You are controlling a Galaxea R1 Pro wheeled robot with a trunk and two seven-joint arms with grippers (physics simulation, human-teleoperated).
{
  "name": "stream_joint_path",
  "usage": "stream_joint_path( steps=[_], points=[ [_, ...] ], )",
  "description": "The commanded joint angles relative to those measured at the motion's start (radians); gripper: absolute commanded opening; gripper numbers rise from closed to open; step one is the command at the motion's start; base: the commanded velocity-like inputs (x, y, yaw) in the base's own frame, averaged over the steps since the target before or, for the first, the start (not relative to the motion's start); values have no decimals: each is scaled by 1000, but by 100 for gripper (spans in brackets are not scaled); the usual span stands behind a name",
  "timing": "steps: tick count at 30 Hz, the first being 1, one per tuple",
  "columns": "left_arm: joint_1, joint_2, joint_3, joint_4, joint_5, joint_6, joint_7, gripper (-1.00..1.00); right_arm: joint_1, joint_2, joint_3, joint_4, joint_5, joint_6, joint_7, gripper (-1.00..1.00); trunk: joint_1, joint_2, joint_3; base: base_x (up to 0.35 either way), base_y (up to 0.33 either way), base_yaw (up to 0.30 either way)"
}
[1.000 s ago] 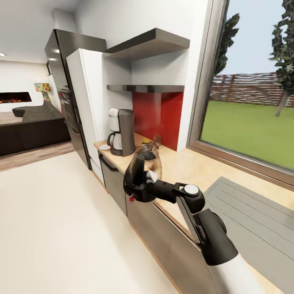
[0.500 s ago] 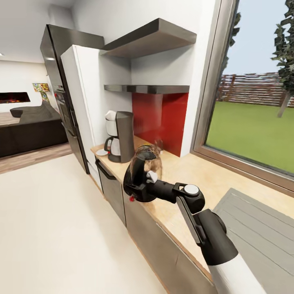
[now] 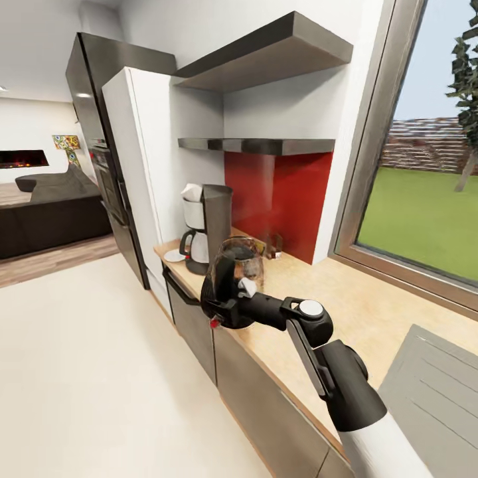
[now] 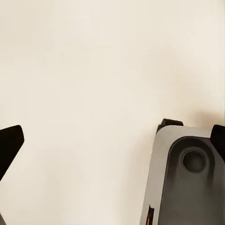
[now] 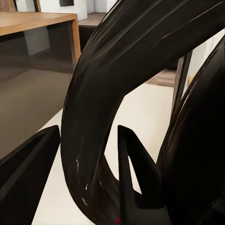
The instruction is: Set up a coffee station on the kitchen countertop: keep the coffee maker on the countertop, move the bottle of coffee from the kitchen shelf to the counter next to the coffee maker, place a paper coffee filter on top of the coffee maker, put the saucer next to the coffee maker with the coffee cup on the saucer, and place the electric kettle next to the coffee maker.
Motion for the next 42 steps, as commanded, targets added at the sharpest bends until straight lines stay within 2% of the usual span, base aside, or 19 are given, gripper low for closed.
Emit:
stream_joint_path(
  steps=[1,24,28,32,36,39,42],
  points=[
    [0,0,5,-1,3,0,-6,100,-1,1,-1,-1,-4,7,3,-100,1,-1,-1,243,260,0],
    [0,0,4,-2,2,0,-6,100,0,1,-2,15,3,5,0,-100,1,-1,-1,162,308,0],
    [0,0,1,-2,-2,0,-6,100,0,-6,-4,25,4,5,-1,-100,1,-1,-1,102,173,0],
    [0,0,-1,-1,-4,0,-6,100,0,-31,-5,51,5,4,-3,-100,1,-1,-1,15,25,0],
    [0,-1,-2,-2,-5,0,-6,100,0,-37,-8,58,6,5,-5,-100,1,-1,-1,2,4,0],
    [0,0,-3,-1,-5,0,-6,100,0,-38,-30,59,9,5,-18,-100,1,-1,-1,0,0,0],
    [0,0,-3,-1,-5,1,-6,100,0,-38,-87,60,10,5,-87,-100,1,-1,-1,78,0,0]
  ],
)
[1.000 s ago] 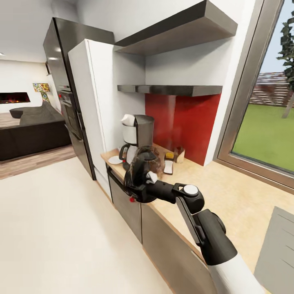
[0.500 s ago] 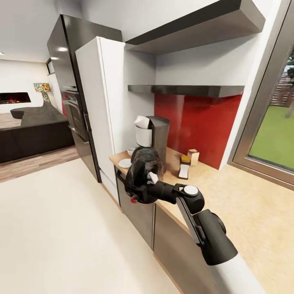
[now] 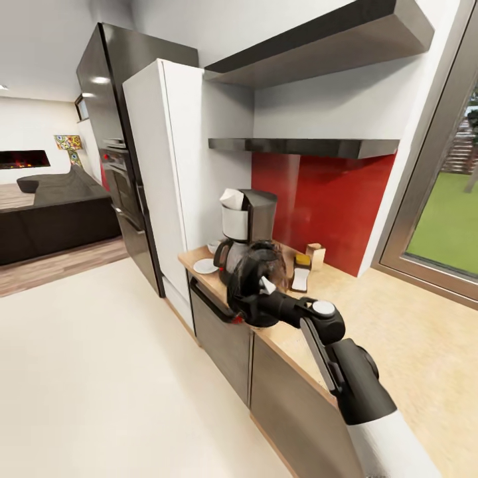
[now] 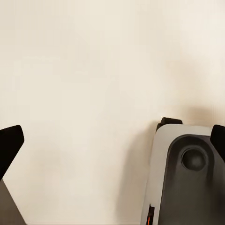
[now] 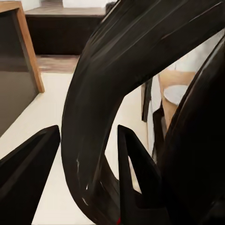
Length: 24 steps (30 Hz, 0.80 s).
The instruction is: Set up a coffee station on the kitchen countertop: keep the coffee maker on the countertop, move the bottle of coffee from the kitchen shelf to the counter next to the coffee maker, place a paper coffee filter on top of the coffee maker, put the saucer next to the coffee maker with the coffee cup on the saucer, and place the electric kettle next to the coffee maker.
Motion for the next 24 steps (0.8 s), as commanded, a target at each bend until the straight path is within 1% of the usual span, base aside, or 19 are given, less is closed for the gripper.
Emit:
stream_joint_path(
  steps=[1,7,10,13,17,20,24],
  points=[
    [0,0,5,-1,2,-1,-6,100,-1,1,-7,-2,-13,8,-6,-100,0,-1,-1,118,0,0],
    [0,0,5,-1,2,-1,-6,100,-1,1,-18,-1,-11,8,-25,-100,0,-1,-1,111,0,0],
    [0,0,5,-1,2,-1,-6,100,-1,1,-18,23,-12,8,-26,-100,0,-1,-1,118,0,0],
    [1,0,5,-1,1,-1,-6,100,-1,1,-20,52,-12,8,-27,-100,0,-1,-1,211,0,0],
    [1,0,5,-1,1,-1,-6,100,-1,1,-20,60,-12,9,-27,-100,0,-1,-1,247,0,0],
    [0,0,5,-1,1,-1,-6,100,-1,0,-20,61,-12,8,-32,-100,0,-1,-1,72,0,0],
    [1,0,5,-1,1,-1,-6,100,-1,-10,-20,61,-12,8,-60,-100,0,-1,-1,13,0,0]
  ],
)
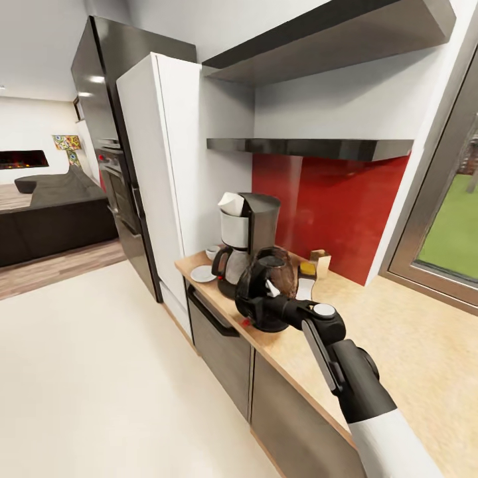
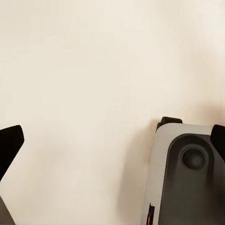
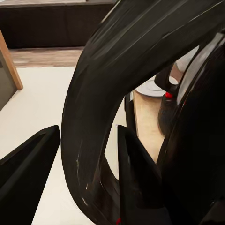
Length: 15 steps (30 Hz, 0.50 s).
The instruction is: Set up a coffee station on the kitchen countertop: keep the coffee maker on the countertop, move the bottle of coffee from the kitchen shelf to the counter next to the coffee maker, place a paper coffee filter on top of the coffee maker, put the saucer next to the coffee maker with the coffee cup on the saucer, and place the electric kettle next to the coffee maker.
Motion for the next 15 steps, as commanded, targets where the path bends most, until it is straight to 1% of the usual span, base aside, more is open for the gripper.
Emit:
stream_joint_path(
  steps=[1,9,15],
  points=[
    [0,0,5,-1,2,-1,-6,100,-1,-1,-1,-1,-5,6,-1,-100,0,-1,-1,4,0,0],
    [0,0,4,-2,1,-1,-6,100,0,-4,-1,1,-5,6,-11,-100,0,-1,-1,53,0,0],
    [0,0,4,-2,1,-1,-6,100,1,-4,0,20,-5,6,-11,-100,0,-1,-1,15,0,0]
  ],
)
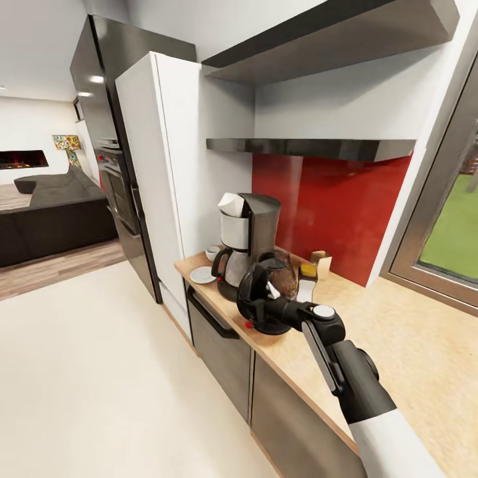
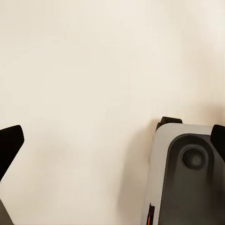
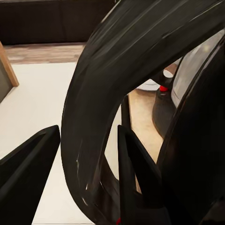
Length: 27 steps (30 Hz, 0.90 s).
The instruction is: Set up a coffee station on the kitchen countertop: keep the coffee maker on the countertop, move the bottle of coffee from the kitchen shelf to the counter next to the coffee maker, place a paper coffee filter on top of the coffee maker, put the saucer next to the coffee maker with the coffee cup on the saucer, and place the electric kettle next to the coffee maker.
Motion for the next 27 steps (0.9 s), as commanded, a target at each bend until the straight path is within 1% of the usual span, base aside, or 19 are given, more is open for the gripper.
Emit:
stream_joint_path(
  steps=[1,6,15,21,27],
  points=[
    [1,0,6,-2,2,-1,-6,100,-1,0,-1,1,-2,6,3,-100,0,-1,-1,2,0,0],
    [0,0,6,-2,2,-1,-6,100,-1,0,-1,25,-3,6,3,-100,0,-1,-1,0,0,0],
    [1,0,6,-1,1,-1,-6,100,-1,0,-1,36,-3,6,3,-100,0,-1,-1,0,0,0],
    [1,0,6,-1,1,-1,-6,100,-1,-1,-1,45,-3,6,3,-100,0,-1,-1,90,0,0],
    [1,0,5,-1,0,-1,-6,100,-1,-1,-1,46,-3,6,3,-100,0,-1,-1,22,0,0]
  ],
)
